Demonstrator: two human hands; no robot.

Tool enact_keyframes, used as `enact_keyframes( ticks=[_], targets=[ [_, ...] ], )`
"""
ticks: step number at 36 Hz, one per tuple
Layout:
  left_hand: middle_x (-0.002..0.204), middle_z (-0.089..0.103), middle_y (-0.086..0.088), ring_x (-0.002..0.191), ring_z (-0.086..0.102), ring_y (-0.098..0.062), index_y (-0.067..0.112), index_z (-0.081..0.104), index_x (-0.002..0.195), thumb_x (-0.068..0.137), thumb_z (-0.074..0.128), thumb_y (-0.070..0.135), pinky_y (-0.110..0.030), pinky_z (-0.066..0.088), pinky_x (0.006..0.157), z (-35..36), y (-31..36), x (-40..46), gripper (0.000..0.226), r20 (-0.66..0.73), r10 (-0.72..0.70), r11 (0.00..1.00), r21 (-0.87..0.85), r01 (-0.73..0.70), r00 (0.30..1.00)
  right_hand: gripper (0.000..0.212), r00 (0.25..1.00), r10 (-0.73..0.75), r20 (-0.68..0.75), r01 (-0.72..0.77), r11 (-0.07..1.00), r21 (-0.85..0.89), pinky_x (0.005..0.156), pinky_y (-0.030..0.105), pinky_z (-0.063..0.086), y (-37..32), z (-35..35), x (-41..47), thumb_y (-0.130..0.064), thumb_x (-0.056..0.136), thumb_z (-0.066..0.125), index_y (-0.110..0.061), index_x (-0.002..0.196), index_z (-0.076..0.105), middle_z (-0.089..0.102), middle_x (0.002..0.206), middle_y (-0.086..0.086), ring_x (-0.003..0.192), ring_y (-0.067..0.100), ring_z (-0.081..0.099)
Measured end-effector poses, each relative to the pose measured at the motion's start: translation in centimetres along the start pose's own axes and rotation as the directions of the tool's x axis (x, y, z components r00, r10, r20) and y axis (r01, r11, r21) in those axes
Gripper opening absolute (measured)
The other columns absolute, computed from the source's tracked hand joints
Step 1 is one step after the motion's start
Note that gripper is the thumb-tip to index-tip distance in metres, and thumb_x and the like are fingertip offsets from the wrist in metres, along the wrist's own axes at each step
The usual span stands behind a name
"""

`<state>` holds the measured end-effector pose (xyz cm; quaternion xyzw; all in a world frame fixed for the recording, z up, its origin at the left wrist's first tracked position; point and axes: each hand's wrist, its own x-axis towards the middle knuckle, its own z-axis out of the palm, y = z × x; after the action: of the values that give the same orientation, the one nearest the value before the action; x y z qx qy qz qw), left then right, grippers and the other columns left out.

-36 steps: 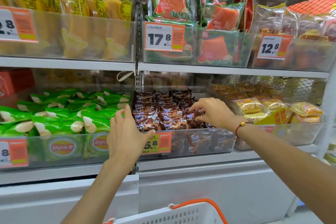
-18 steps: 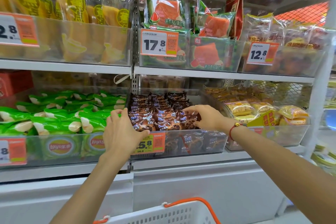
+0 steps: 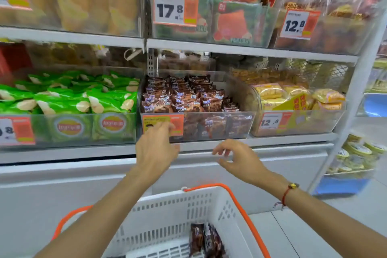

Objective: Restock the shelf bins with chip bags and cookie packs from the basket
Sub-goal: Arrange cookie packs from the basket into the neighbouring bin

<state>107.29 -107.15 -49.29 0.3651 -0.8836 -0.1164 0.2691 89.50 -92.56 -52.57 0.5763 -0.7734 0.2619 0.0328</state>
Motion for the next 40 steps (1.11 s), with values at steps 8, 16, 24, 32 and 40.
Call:
enact_keyframes(
  ticks=[8,16,24,32,40],
  targets=[
    [0.125,0.059,0.008,0.115,0.056,-0.018,0.029,0.053,0.124,0.088,0.058,0.027,-0.031,0.045,0.093,9.8,-2.0,-7.5,0.037,0.531,-0.033,0.995,0.095,-0.021,0.846,0.018,0.893,0.173,0.415,-0.186,0.983,-0.009,0.077,0.031,0.049,1.8,8.7,-6.3,-0.014,0.084,0.061,-0.022,0.099,0.068,0.055,0.084,-0.013,0.081,0.014,0.058],
    [0.099,0.065,-0.003,0.087,0.062,-0.023,0.018,0.067,0.095,0.091,0.055,0.017,-0.033,0.051,0.074,19.8,-6.4,-15.4,0.013,0.841,-0.169,0.985,0.168,0.050,0.514,0.028,0.565,0.223,0.795,-0.157,0.974,-0.162,0.064,0.024,0.038,3.0,16.0,-10.8,-0.014,0.092,0.056,-0.015,0.118,0.062,0.059,0.099,-0.004,0.088,0.022,0.052],
    [0.092,0.055,-0.004,0.064,0.048,-0.012,0.015,0.051,0.116,0.097,0.053,0.026,-0.031,0.045,0.065,26.9,-7.5,-22.4,0.022,0.941,-0.249,0.778,0.053,0.626,0.230,0.066,0.463,0.193,0.865,0.228,0.917,-0.327,0.101,0.045,0.042,4.4,22.3,-14.7,-0.007,0.089,0.058,-0.007,0.146,0.026,0.029,0.148,0.011,0.129,0.030,0.036],
    [0.069,0.049,0.007,0.057,0.051,-0.015,0.014,0.050,0.090,0.093,0.059,0.034,-0.032,0.052,0.078,29.6,-6.9,-24.6,0.022,0.849,-0.438,0.560,-0.001,0.829,0.297,0.061,0.531,0.152,0.833,0.512,0.727,-0.459,0.105,0.040,0.034,6.2,25.0,-15.7,-0.030,0.090,0.061,-0.003,0.138,0.034,0.045,0.136,0.012,0.125,0.026,0.038],
    [0.090,0.054,0.002,0.077,0.057,-0.015,0.014,0.050,0.110,0.090,0.062,0.020,-0.028,0.049,0.070,28.5,-6.8,-21.2,0.024,0.858,-0.391,0.682,0.027,0.731,0.333,0.051,0.501,0.191,0.844,0.121,0.950,-0.287,0.096,0.034,0.044,6.0,23.6,-13.9,-0.018,0.081,0.072,-0.013,0.127,0.050,0.056,0.123,0.007,0.118,0.023,0.047]
  ],
)
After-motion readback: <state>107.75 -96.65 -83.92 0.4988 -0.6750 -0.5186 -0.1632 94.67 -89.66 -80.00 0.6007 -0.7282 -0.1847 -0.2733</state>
